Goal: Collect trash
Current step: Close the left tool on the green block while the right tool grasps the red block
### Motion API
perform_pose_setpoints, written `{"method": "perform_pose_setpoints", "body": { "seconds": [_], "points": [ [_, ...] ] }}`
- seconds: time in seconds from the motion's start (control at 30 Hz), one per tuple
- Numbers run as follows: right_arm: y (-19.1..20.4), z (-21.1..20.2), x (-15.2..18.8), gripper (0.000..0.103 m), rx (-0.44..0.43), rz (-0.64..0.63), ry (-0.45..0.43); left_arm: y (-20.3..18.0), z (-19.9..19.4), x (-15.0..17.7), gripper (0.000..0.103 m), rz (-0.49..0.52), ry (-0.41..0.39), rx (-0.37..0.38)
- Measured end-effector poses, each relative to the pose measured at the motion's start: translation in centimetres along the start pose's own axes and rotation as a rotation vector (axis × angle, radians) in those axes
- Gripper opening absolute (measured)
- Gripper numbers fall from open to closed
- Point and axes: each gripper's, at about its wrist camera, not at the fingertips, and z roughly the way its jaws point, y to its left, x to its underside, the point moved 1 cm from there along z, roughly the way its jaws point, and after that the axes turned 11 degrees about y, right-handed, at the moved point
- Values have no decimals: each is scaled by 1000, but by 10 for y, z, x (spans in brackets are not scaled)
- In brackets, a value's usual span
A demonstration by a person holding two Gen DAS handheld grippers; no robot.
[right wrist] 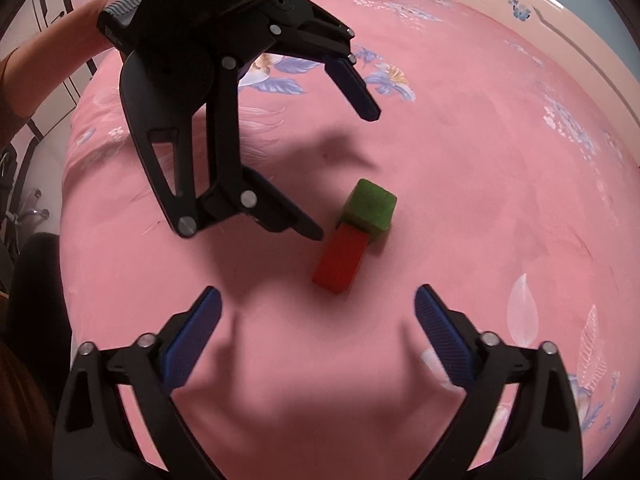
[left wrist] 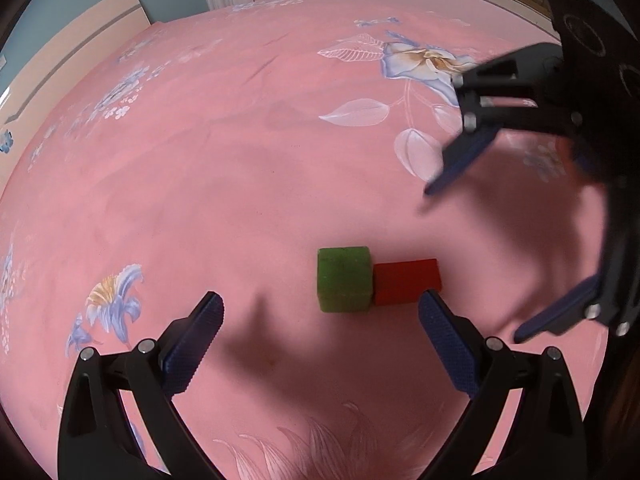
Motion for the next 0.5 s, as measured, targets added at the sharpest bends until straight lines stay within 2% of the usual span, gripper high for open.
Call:
{"method": "perform_pose_setpoints", "body": {
  "seconds": [0.13, 0.43, 0.5],
  "points": [
    [-3, 11, -4, 81, -6, 5, 11, 2, 1, -2, 99, 10, 0, -7],
    [-12, 22, -8, 66, -37, 8, 8, 3, 10, -10, 99, 19, 3, 2],
    [-13, 23, -10, 64, -35, 7, 5, 4, 12, -13, 88, 14, 1, 5]
  ]
}}
